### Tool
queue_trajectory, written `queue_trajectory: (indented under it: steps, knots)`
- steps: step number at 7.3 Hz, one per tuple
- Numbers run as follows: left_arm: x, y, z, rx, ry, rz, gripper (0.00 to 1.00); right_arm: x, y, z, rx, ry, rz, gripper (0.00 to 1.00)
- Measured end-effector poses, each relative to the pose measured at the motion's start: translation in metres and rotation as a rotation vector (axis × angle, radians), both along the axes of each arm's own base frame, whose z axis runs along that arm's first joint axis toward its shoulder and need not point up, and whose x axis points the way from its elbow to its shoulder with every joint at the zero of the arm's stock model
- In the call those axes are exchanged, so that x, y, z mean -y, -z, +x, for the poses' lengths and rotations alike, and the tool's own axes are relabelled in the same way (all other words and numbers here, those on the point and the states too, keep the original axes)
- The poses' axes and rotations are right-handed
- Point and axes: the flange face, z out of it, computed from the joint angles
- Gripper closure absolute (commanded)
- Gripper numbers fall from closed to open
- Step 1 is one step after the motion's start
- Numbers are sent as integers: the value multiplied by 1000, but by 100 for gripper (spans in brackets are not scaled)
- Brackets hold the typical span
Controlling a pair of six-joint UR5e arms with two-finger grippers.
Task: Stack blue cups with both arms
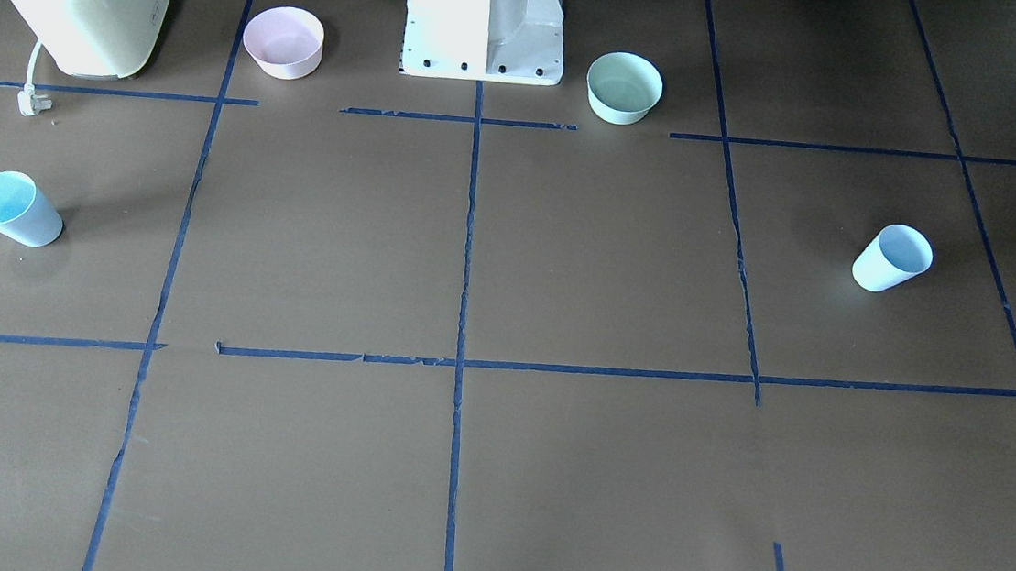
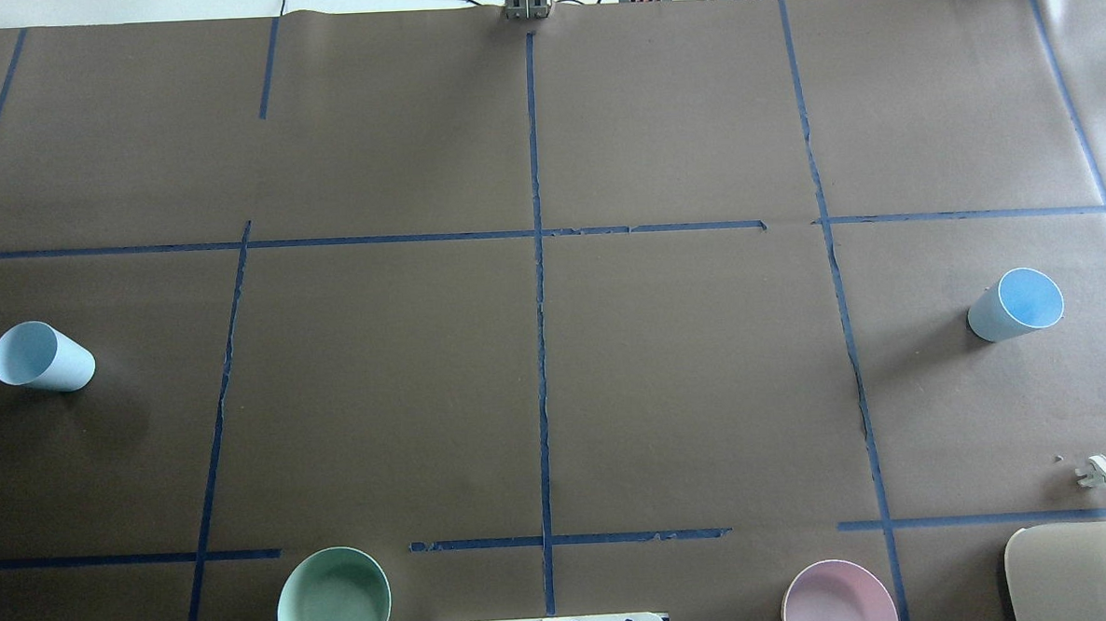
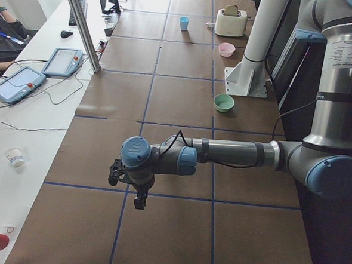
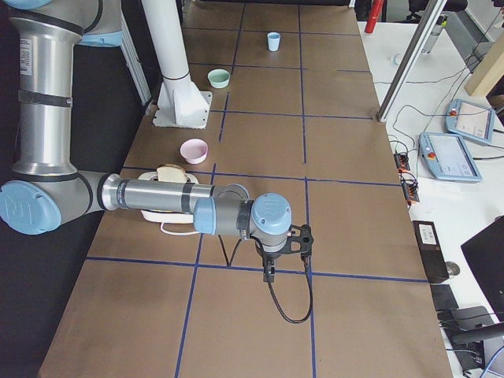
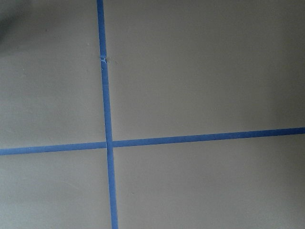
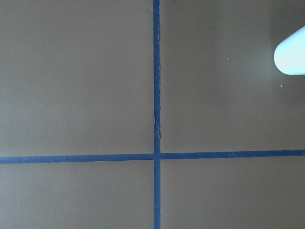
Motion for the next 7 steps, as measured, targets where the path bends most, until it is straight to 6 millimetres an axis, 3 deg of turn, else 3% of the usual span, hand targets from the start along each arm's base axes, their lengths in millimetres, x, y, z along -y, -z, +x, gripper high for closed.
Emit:
queue_trajectory:
  steps: [4, 5, 7]
  knots:
    - [2, 11, 1, -1, 12, 11, 0, -1, 2, 0, 3, -1, 3, 0]
    - [5, 28, 11, -3, 39, 4, 0, -2, 1, 0, 4, 1, 4, 0]
    - [3, 79, 61, -23, 78, -39, 0, -4, 1, 0, 5, 6, 7, 0]
